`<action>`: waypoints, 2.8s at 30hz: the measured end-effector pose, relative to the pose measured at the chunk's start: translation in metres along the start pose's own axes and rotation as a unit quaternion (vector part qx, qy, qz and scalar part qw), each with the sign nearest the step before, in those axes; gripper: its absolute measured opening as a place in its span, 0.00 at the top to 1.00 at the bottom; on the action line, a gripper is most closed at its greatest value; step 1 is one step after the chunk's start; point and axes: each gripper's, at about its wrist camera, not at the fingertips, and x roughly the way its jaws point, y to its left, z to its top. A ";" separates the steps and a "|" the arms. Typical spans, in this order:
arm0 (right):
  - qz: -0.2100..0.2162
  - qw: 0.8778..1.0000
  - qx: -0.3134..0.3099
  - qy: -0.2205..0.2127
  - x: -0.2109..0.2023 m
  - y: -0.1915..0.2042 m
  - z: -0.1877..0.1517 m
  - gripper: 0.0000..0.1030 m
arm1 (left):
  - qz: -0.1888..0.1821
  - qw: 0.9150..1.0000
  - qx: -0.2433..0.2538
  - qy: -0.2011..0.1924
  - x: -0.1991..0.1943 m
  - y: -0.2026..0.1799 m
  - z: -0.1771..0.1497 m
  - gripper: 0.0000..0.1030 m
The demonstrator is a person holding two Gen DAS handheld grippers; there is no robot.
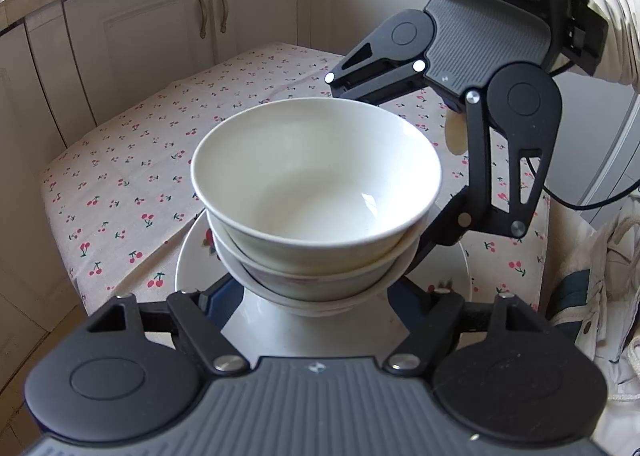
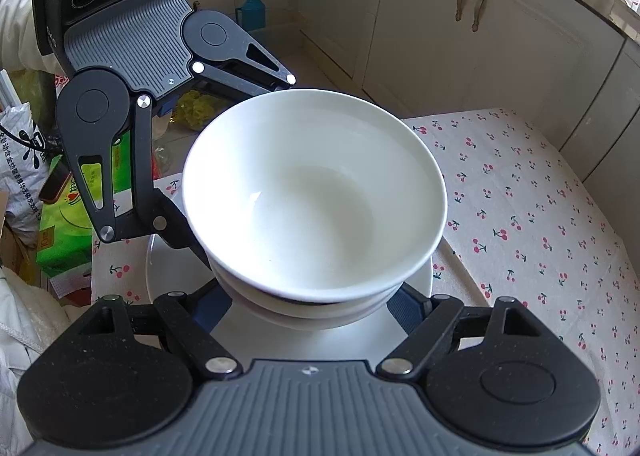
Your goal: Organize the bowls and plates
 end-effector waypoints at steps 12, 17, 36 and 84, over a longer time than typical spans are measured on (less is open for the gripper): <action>0.002 1.000 0.023 0.007 0.001 -0.002 0.000 0.16 | 0.001 1.000 -0.001 -0.001 0.000 0.001 0.000 0.24; -0.006 1.000 0.026 0.006 -0.001 0.000 0.000 0.15 | 0.012 1.000 0.004 -0.005 -0.003 -0.004 -0.002 0.23; -0.065 0.996 0.049 -0.021 -0.017 0.019 -0.008 0.00 | 0.078 0.996 -0.023 -0.041 -0.023 -0.031 -0.010 0.06; -0.351 0.859 0.362 -0.084 -0.133 0.154 -0.096 0.00 | 0.378 0.867 -0.311 -0.094 -0.096 -0.215 0.006 0.01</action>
